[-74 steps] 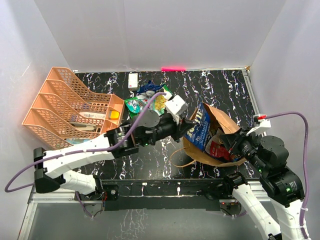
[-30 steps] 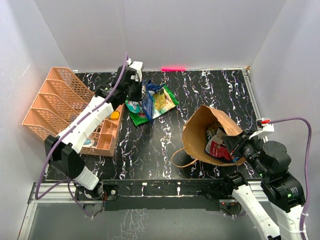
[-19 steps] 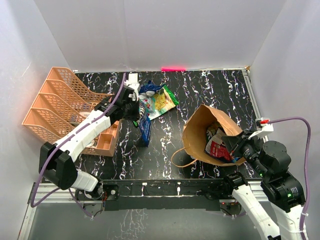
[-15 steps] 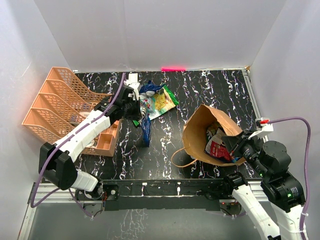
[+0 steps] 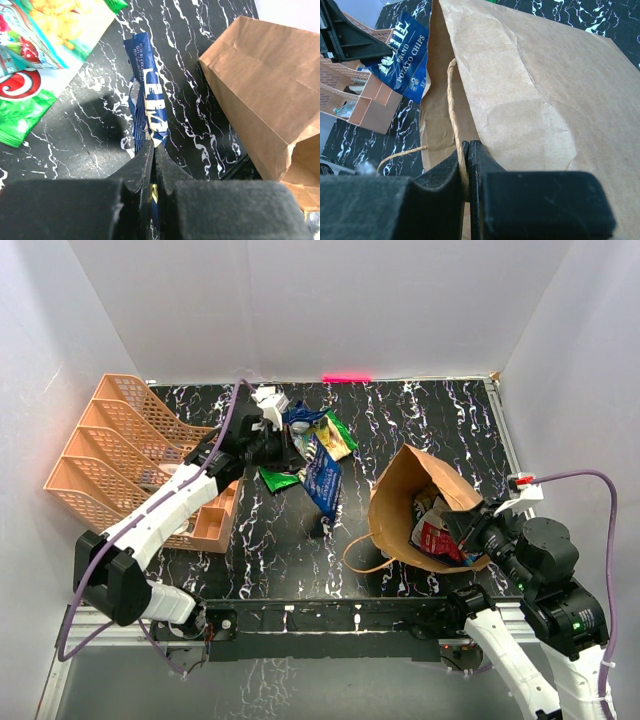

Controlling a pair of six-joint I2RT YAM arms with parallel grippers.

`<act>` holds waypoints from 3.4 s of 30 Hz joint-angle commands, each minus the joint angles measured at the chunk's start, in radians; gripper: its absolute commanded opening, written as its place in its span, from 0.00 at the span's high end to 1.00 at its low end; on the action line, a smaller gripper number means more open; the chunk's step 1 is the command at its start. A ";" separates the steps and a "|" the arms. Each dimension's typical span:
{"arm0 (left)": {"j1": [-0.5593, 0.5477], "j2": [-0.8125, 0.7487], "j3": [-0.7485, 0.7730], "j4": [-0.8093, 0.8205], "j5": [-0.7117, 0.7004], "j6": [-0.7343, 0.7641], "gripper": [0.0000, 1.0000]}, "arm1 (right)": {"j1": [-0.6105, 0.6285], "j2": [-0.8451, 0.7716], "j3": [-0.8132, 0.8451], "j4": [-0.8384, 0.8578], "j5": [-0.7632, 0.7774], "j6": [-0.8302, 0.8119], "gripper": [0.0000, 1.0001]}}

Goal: Take the snacks out of the paper bag
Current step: Place the snack at the center of the board, then adjust the paper bag at the center of the board.

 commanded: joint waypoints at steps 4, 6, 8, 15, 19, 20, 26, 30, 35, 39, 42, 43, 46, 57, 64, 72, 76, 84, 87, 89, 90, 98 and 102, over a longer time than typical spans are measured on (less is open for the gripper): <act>0.016 -0.048 -0.110 -0.047 -0.228 0.024 1.00 | -0.001 -0.003 0.015 0.031 0.018 -0.009 0.92; 0.035 -0.039 -0.145 -0.086 -0.276 0.027 1.00 | -0.001 -0.009 0.019 0.030 0.024 -0.009 0.92; 0.059 -0.012 -0.176 -0.124 -0.292 0.008 1.00 | -0.001 -0.010 0.016 0.030 0.023 -0.011 0.92; 0.079 -0.129 -0.260 -0.124 -0.323 0.000 0.85 | -0.002 -0.001 0.032 0.021 0.024 -0.012 0.92; 0.078 -0.168 -0.241 -0.129 -0.302 0.002 0.53 | -0.001 0.012 0.047 0.017 0.034 -0.017 0.92; 0.078 -0.173 -0.236 -0.130 -0.298 0.002 0.50 | -0.001 0.016 0.053 0.015 0.037 -0.017 0.92; 0.079 -0.271 -0.221 -0.115 -0.339 0.010 0.29 | -0.002 0.126 0.167 -0.019 0.174 -0.002 0.92; 0.078 -0.327 -0.222 -0.081 -0.290 0.001 0.26 | -0.001 0.268 0.275 -0.015 0.378 -0.043 0.92; 0.077 -0.380 -0.243 -0.045 -0.288 -0.002 0.28 | 0.000 0.560 0.442 0.031 0.599 -0.151 0.92; 0.077 -0.407 -0.229 -0.071 -0.301 0.011 0.29 | 0.000 0.656 0.521 0.148 0.709 -0.229 0.92; 0.077 -0.431 -0.227 -0.080 -0.325 0.023 0.29 | -0.001 0.682 0.535 0.217 0.778 -0.268 0.92; 0.077 -0.435 -0.225 -0.081 -0.326 0.028 0.29 | -0.002 0.683 0.523 0.258 0.797 -0.295 0.92; 0.074 -0.436 -0.208 -0.087 -0.315 0.047 0.30 | -0.025 0.690 0.516 0.349 0.828 -0.419 0.92; -0.030 -0.445 -0.188 -0.065 -0.337 0.019 0.29 | -0.275 0.842 0.602 0.579 0.577 -0.798 0.92; -0.049 -0.466 -0.175 -0.074 -0.326 0.010 0.29 | -0.052 0.851 0.685 0.406 0.212 -0.850 0.92; -0.049 -0.478 -0.222 -0.004 -0.238 -0.009 0.27 | -0.036 0.654 0.329 0.329 -0.443 -0.448 0.92; -0.049 -0.481 -0.266 0.098 -0.050 -0.045 0.23 | -0.035 0.540 0.122 0.454 -0.559 -0.253 0.92; -0.058 -0.483 -0.405 0.449 0.211 -0.255 0.23 | -0.036 0.488 0.099 0.399 -0.483 -0.169 0.92; -0.114 -0.462 -0.448 0.542 0.206 -0.295 0.23 | -0.036 0.486 0.137 0.370 -0.432 -0.143 0.92; -0.189 -0.433 -0.469 0.571 0.166 -0.300 0.23 | -0.035 0.474 0.147 0.364 -0.408 -0.122 0.92; -0.237 -0.415 -0.474 0.587 0.136 -0.297 0.22 | -0.036 0.468 0.150 0.361 -0.393 -0.109 0.92; -0.635 -0.235 -0.445 0.665 -0.304 -0.111 0.23 | -0.035 0.403 0.122 0.371 -0.362 -0.048 0.92; -0.755 -0.099 -0.421 0.741 -0.528 -0.037 0.31 | -0.035 0.385 0.117 0.382 -0.365 -0.026 0.92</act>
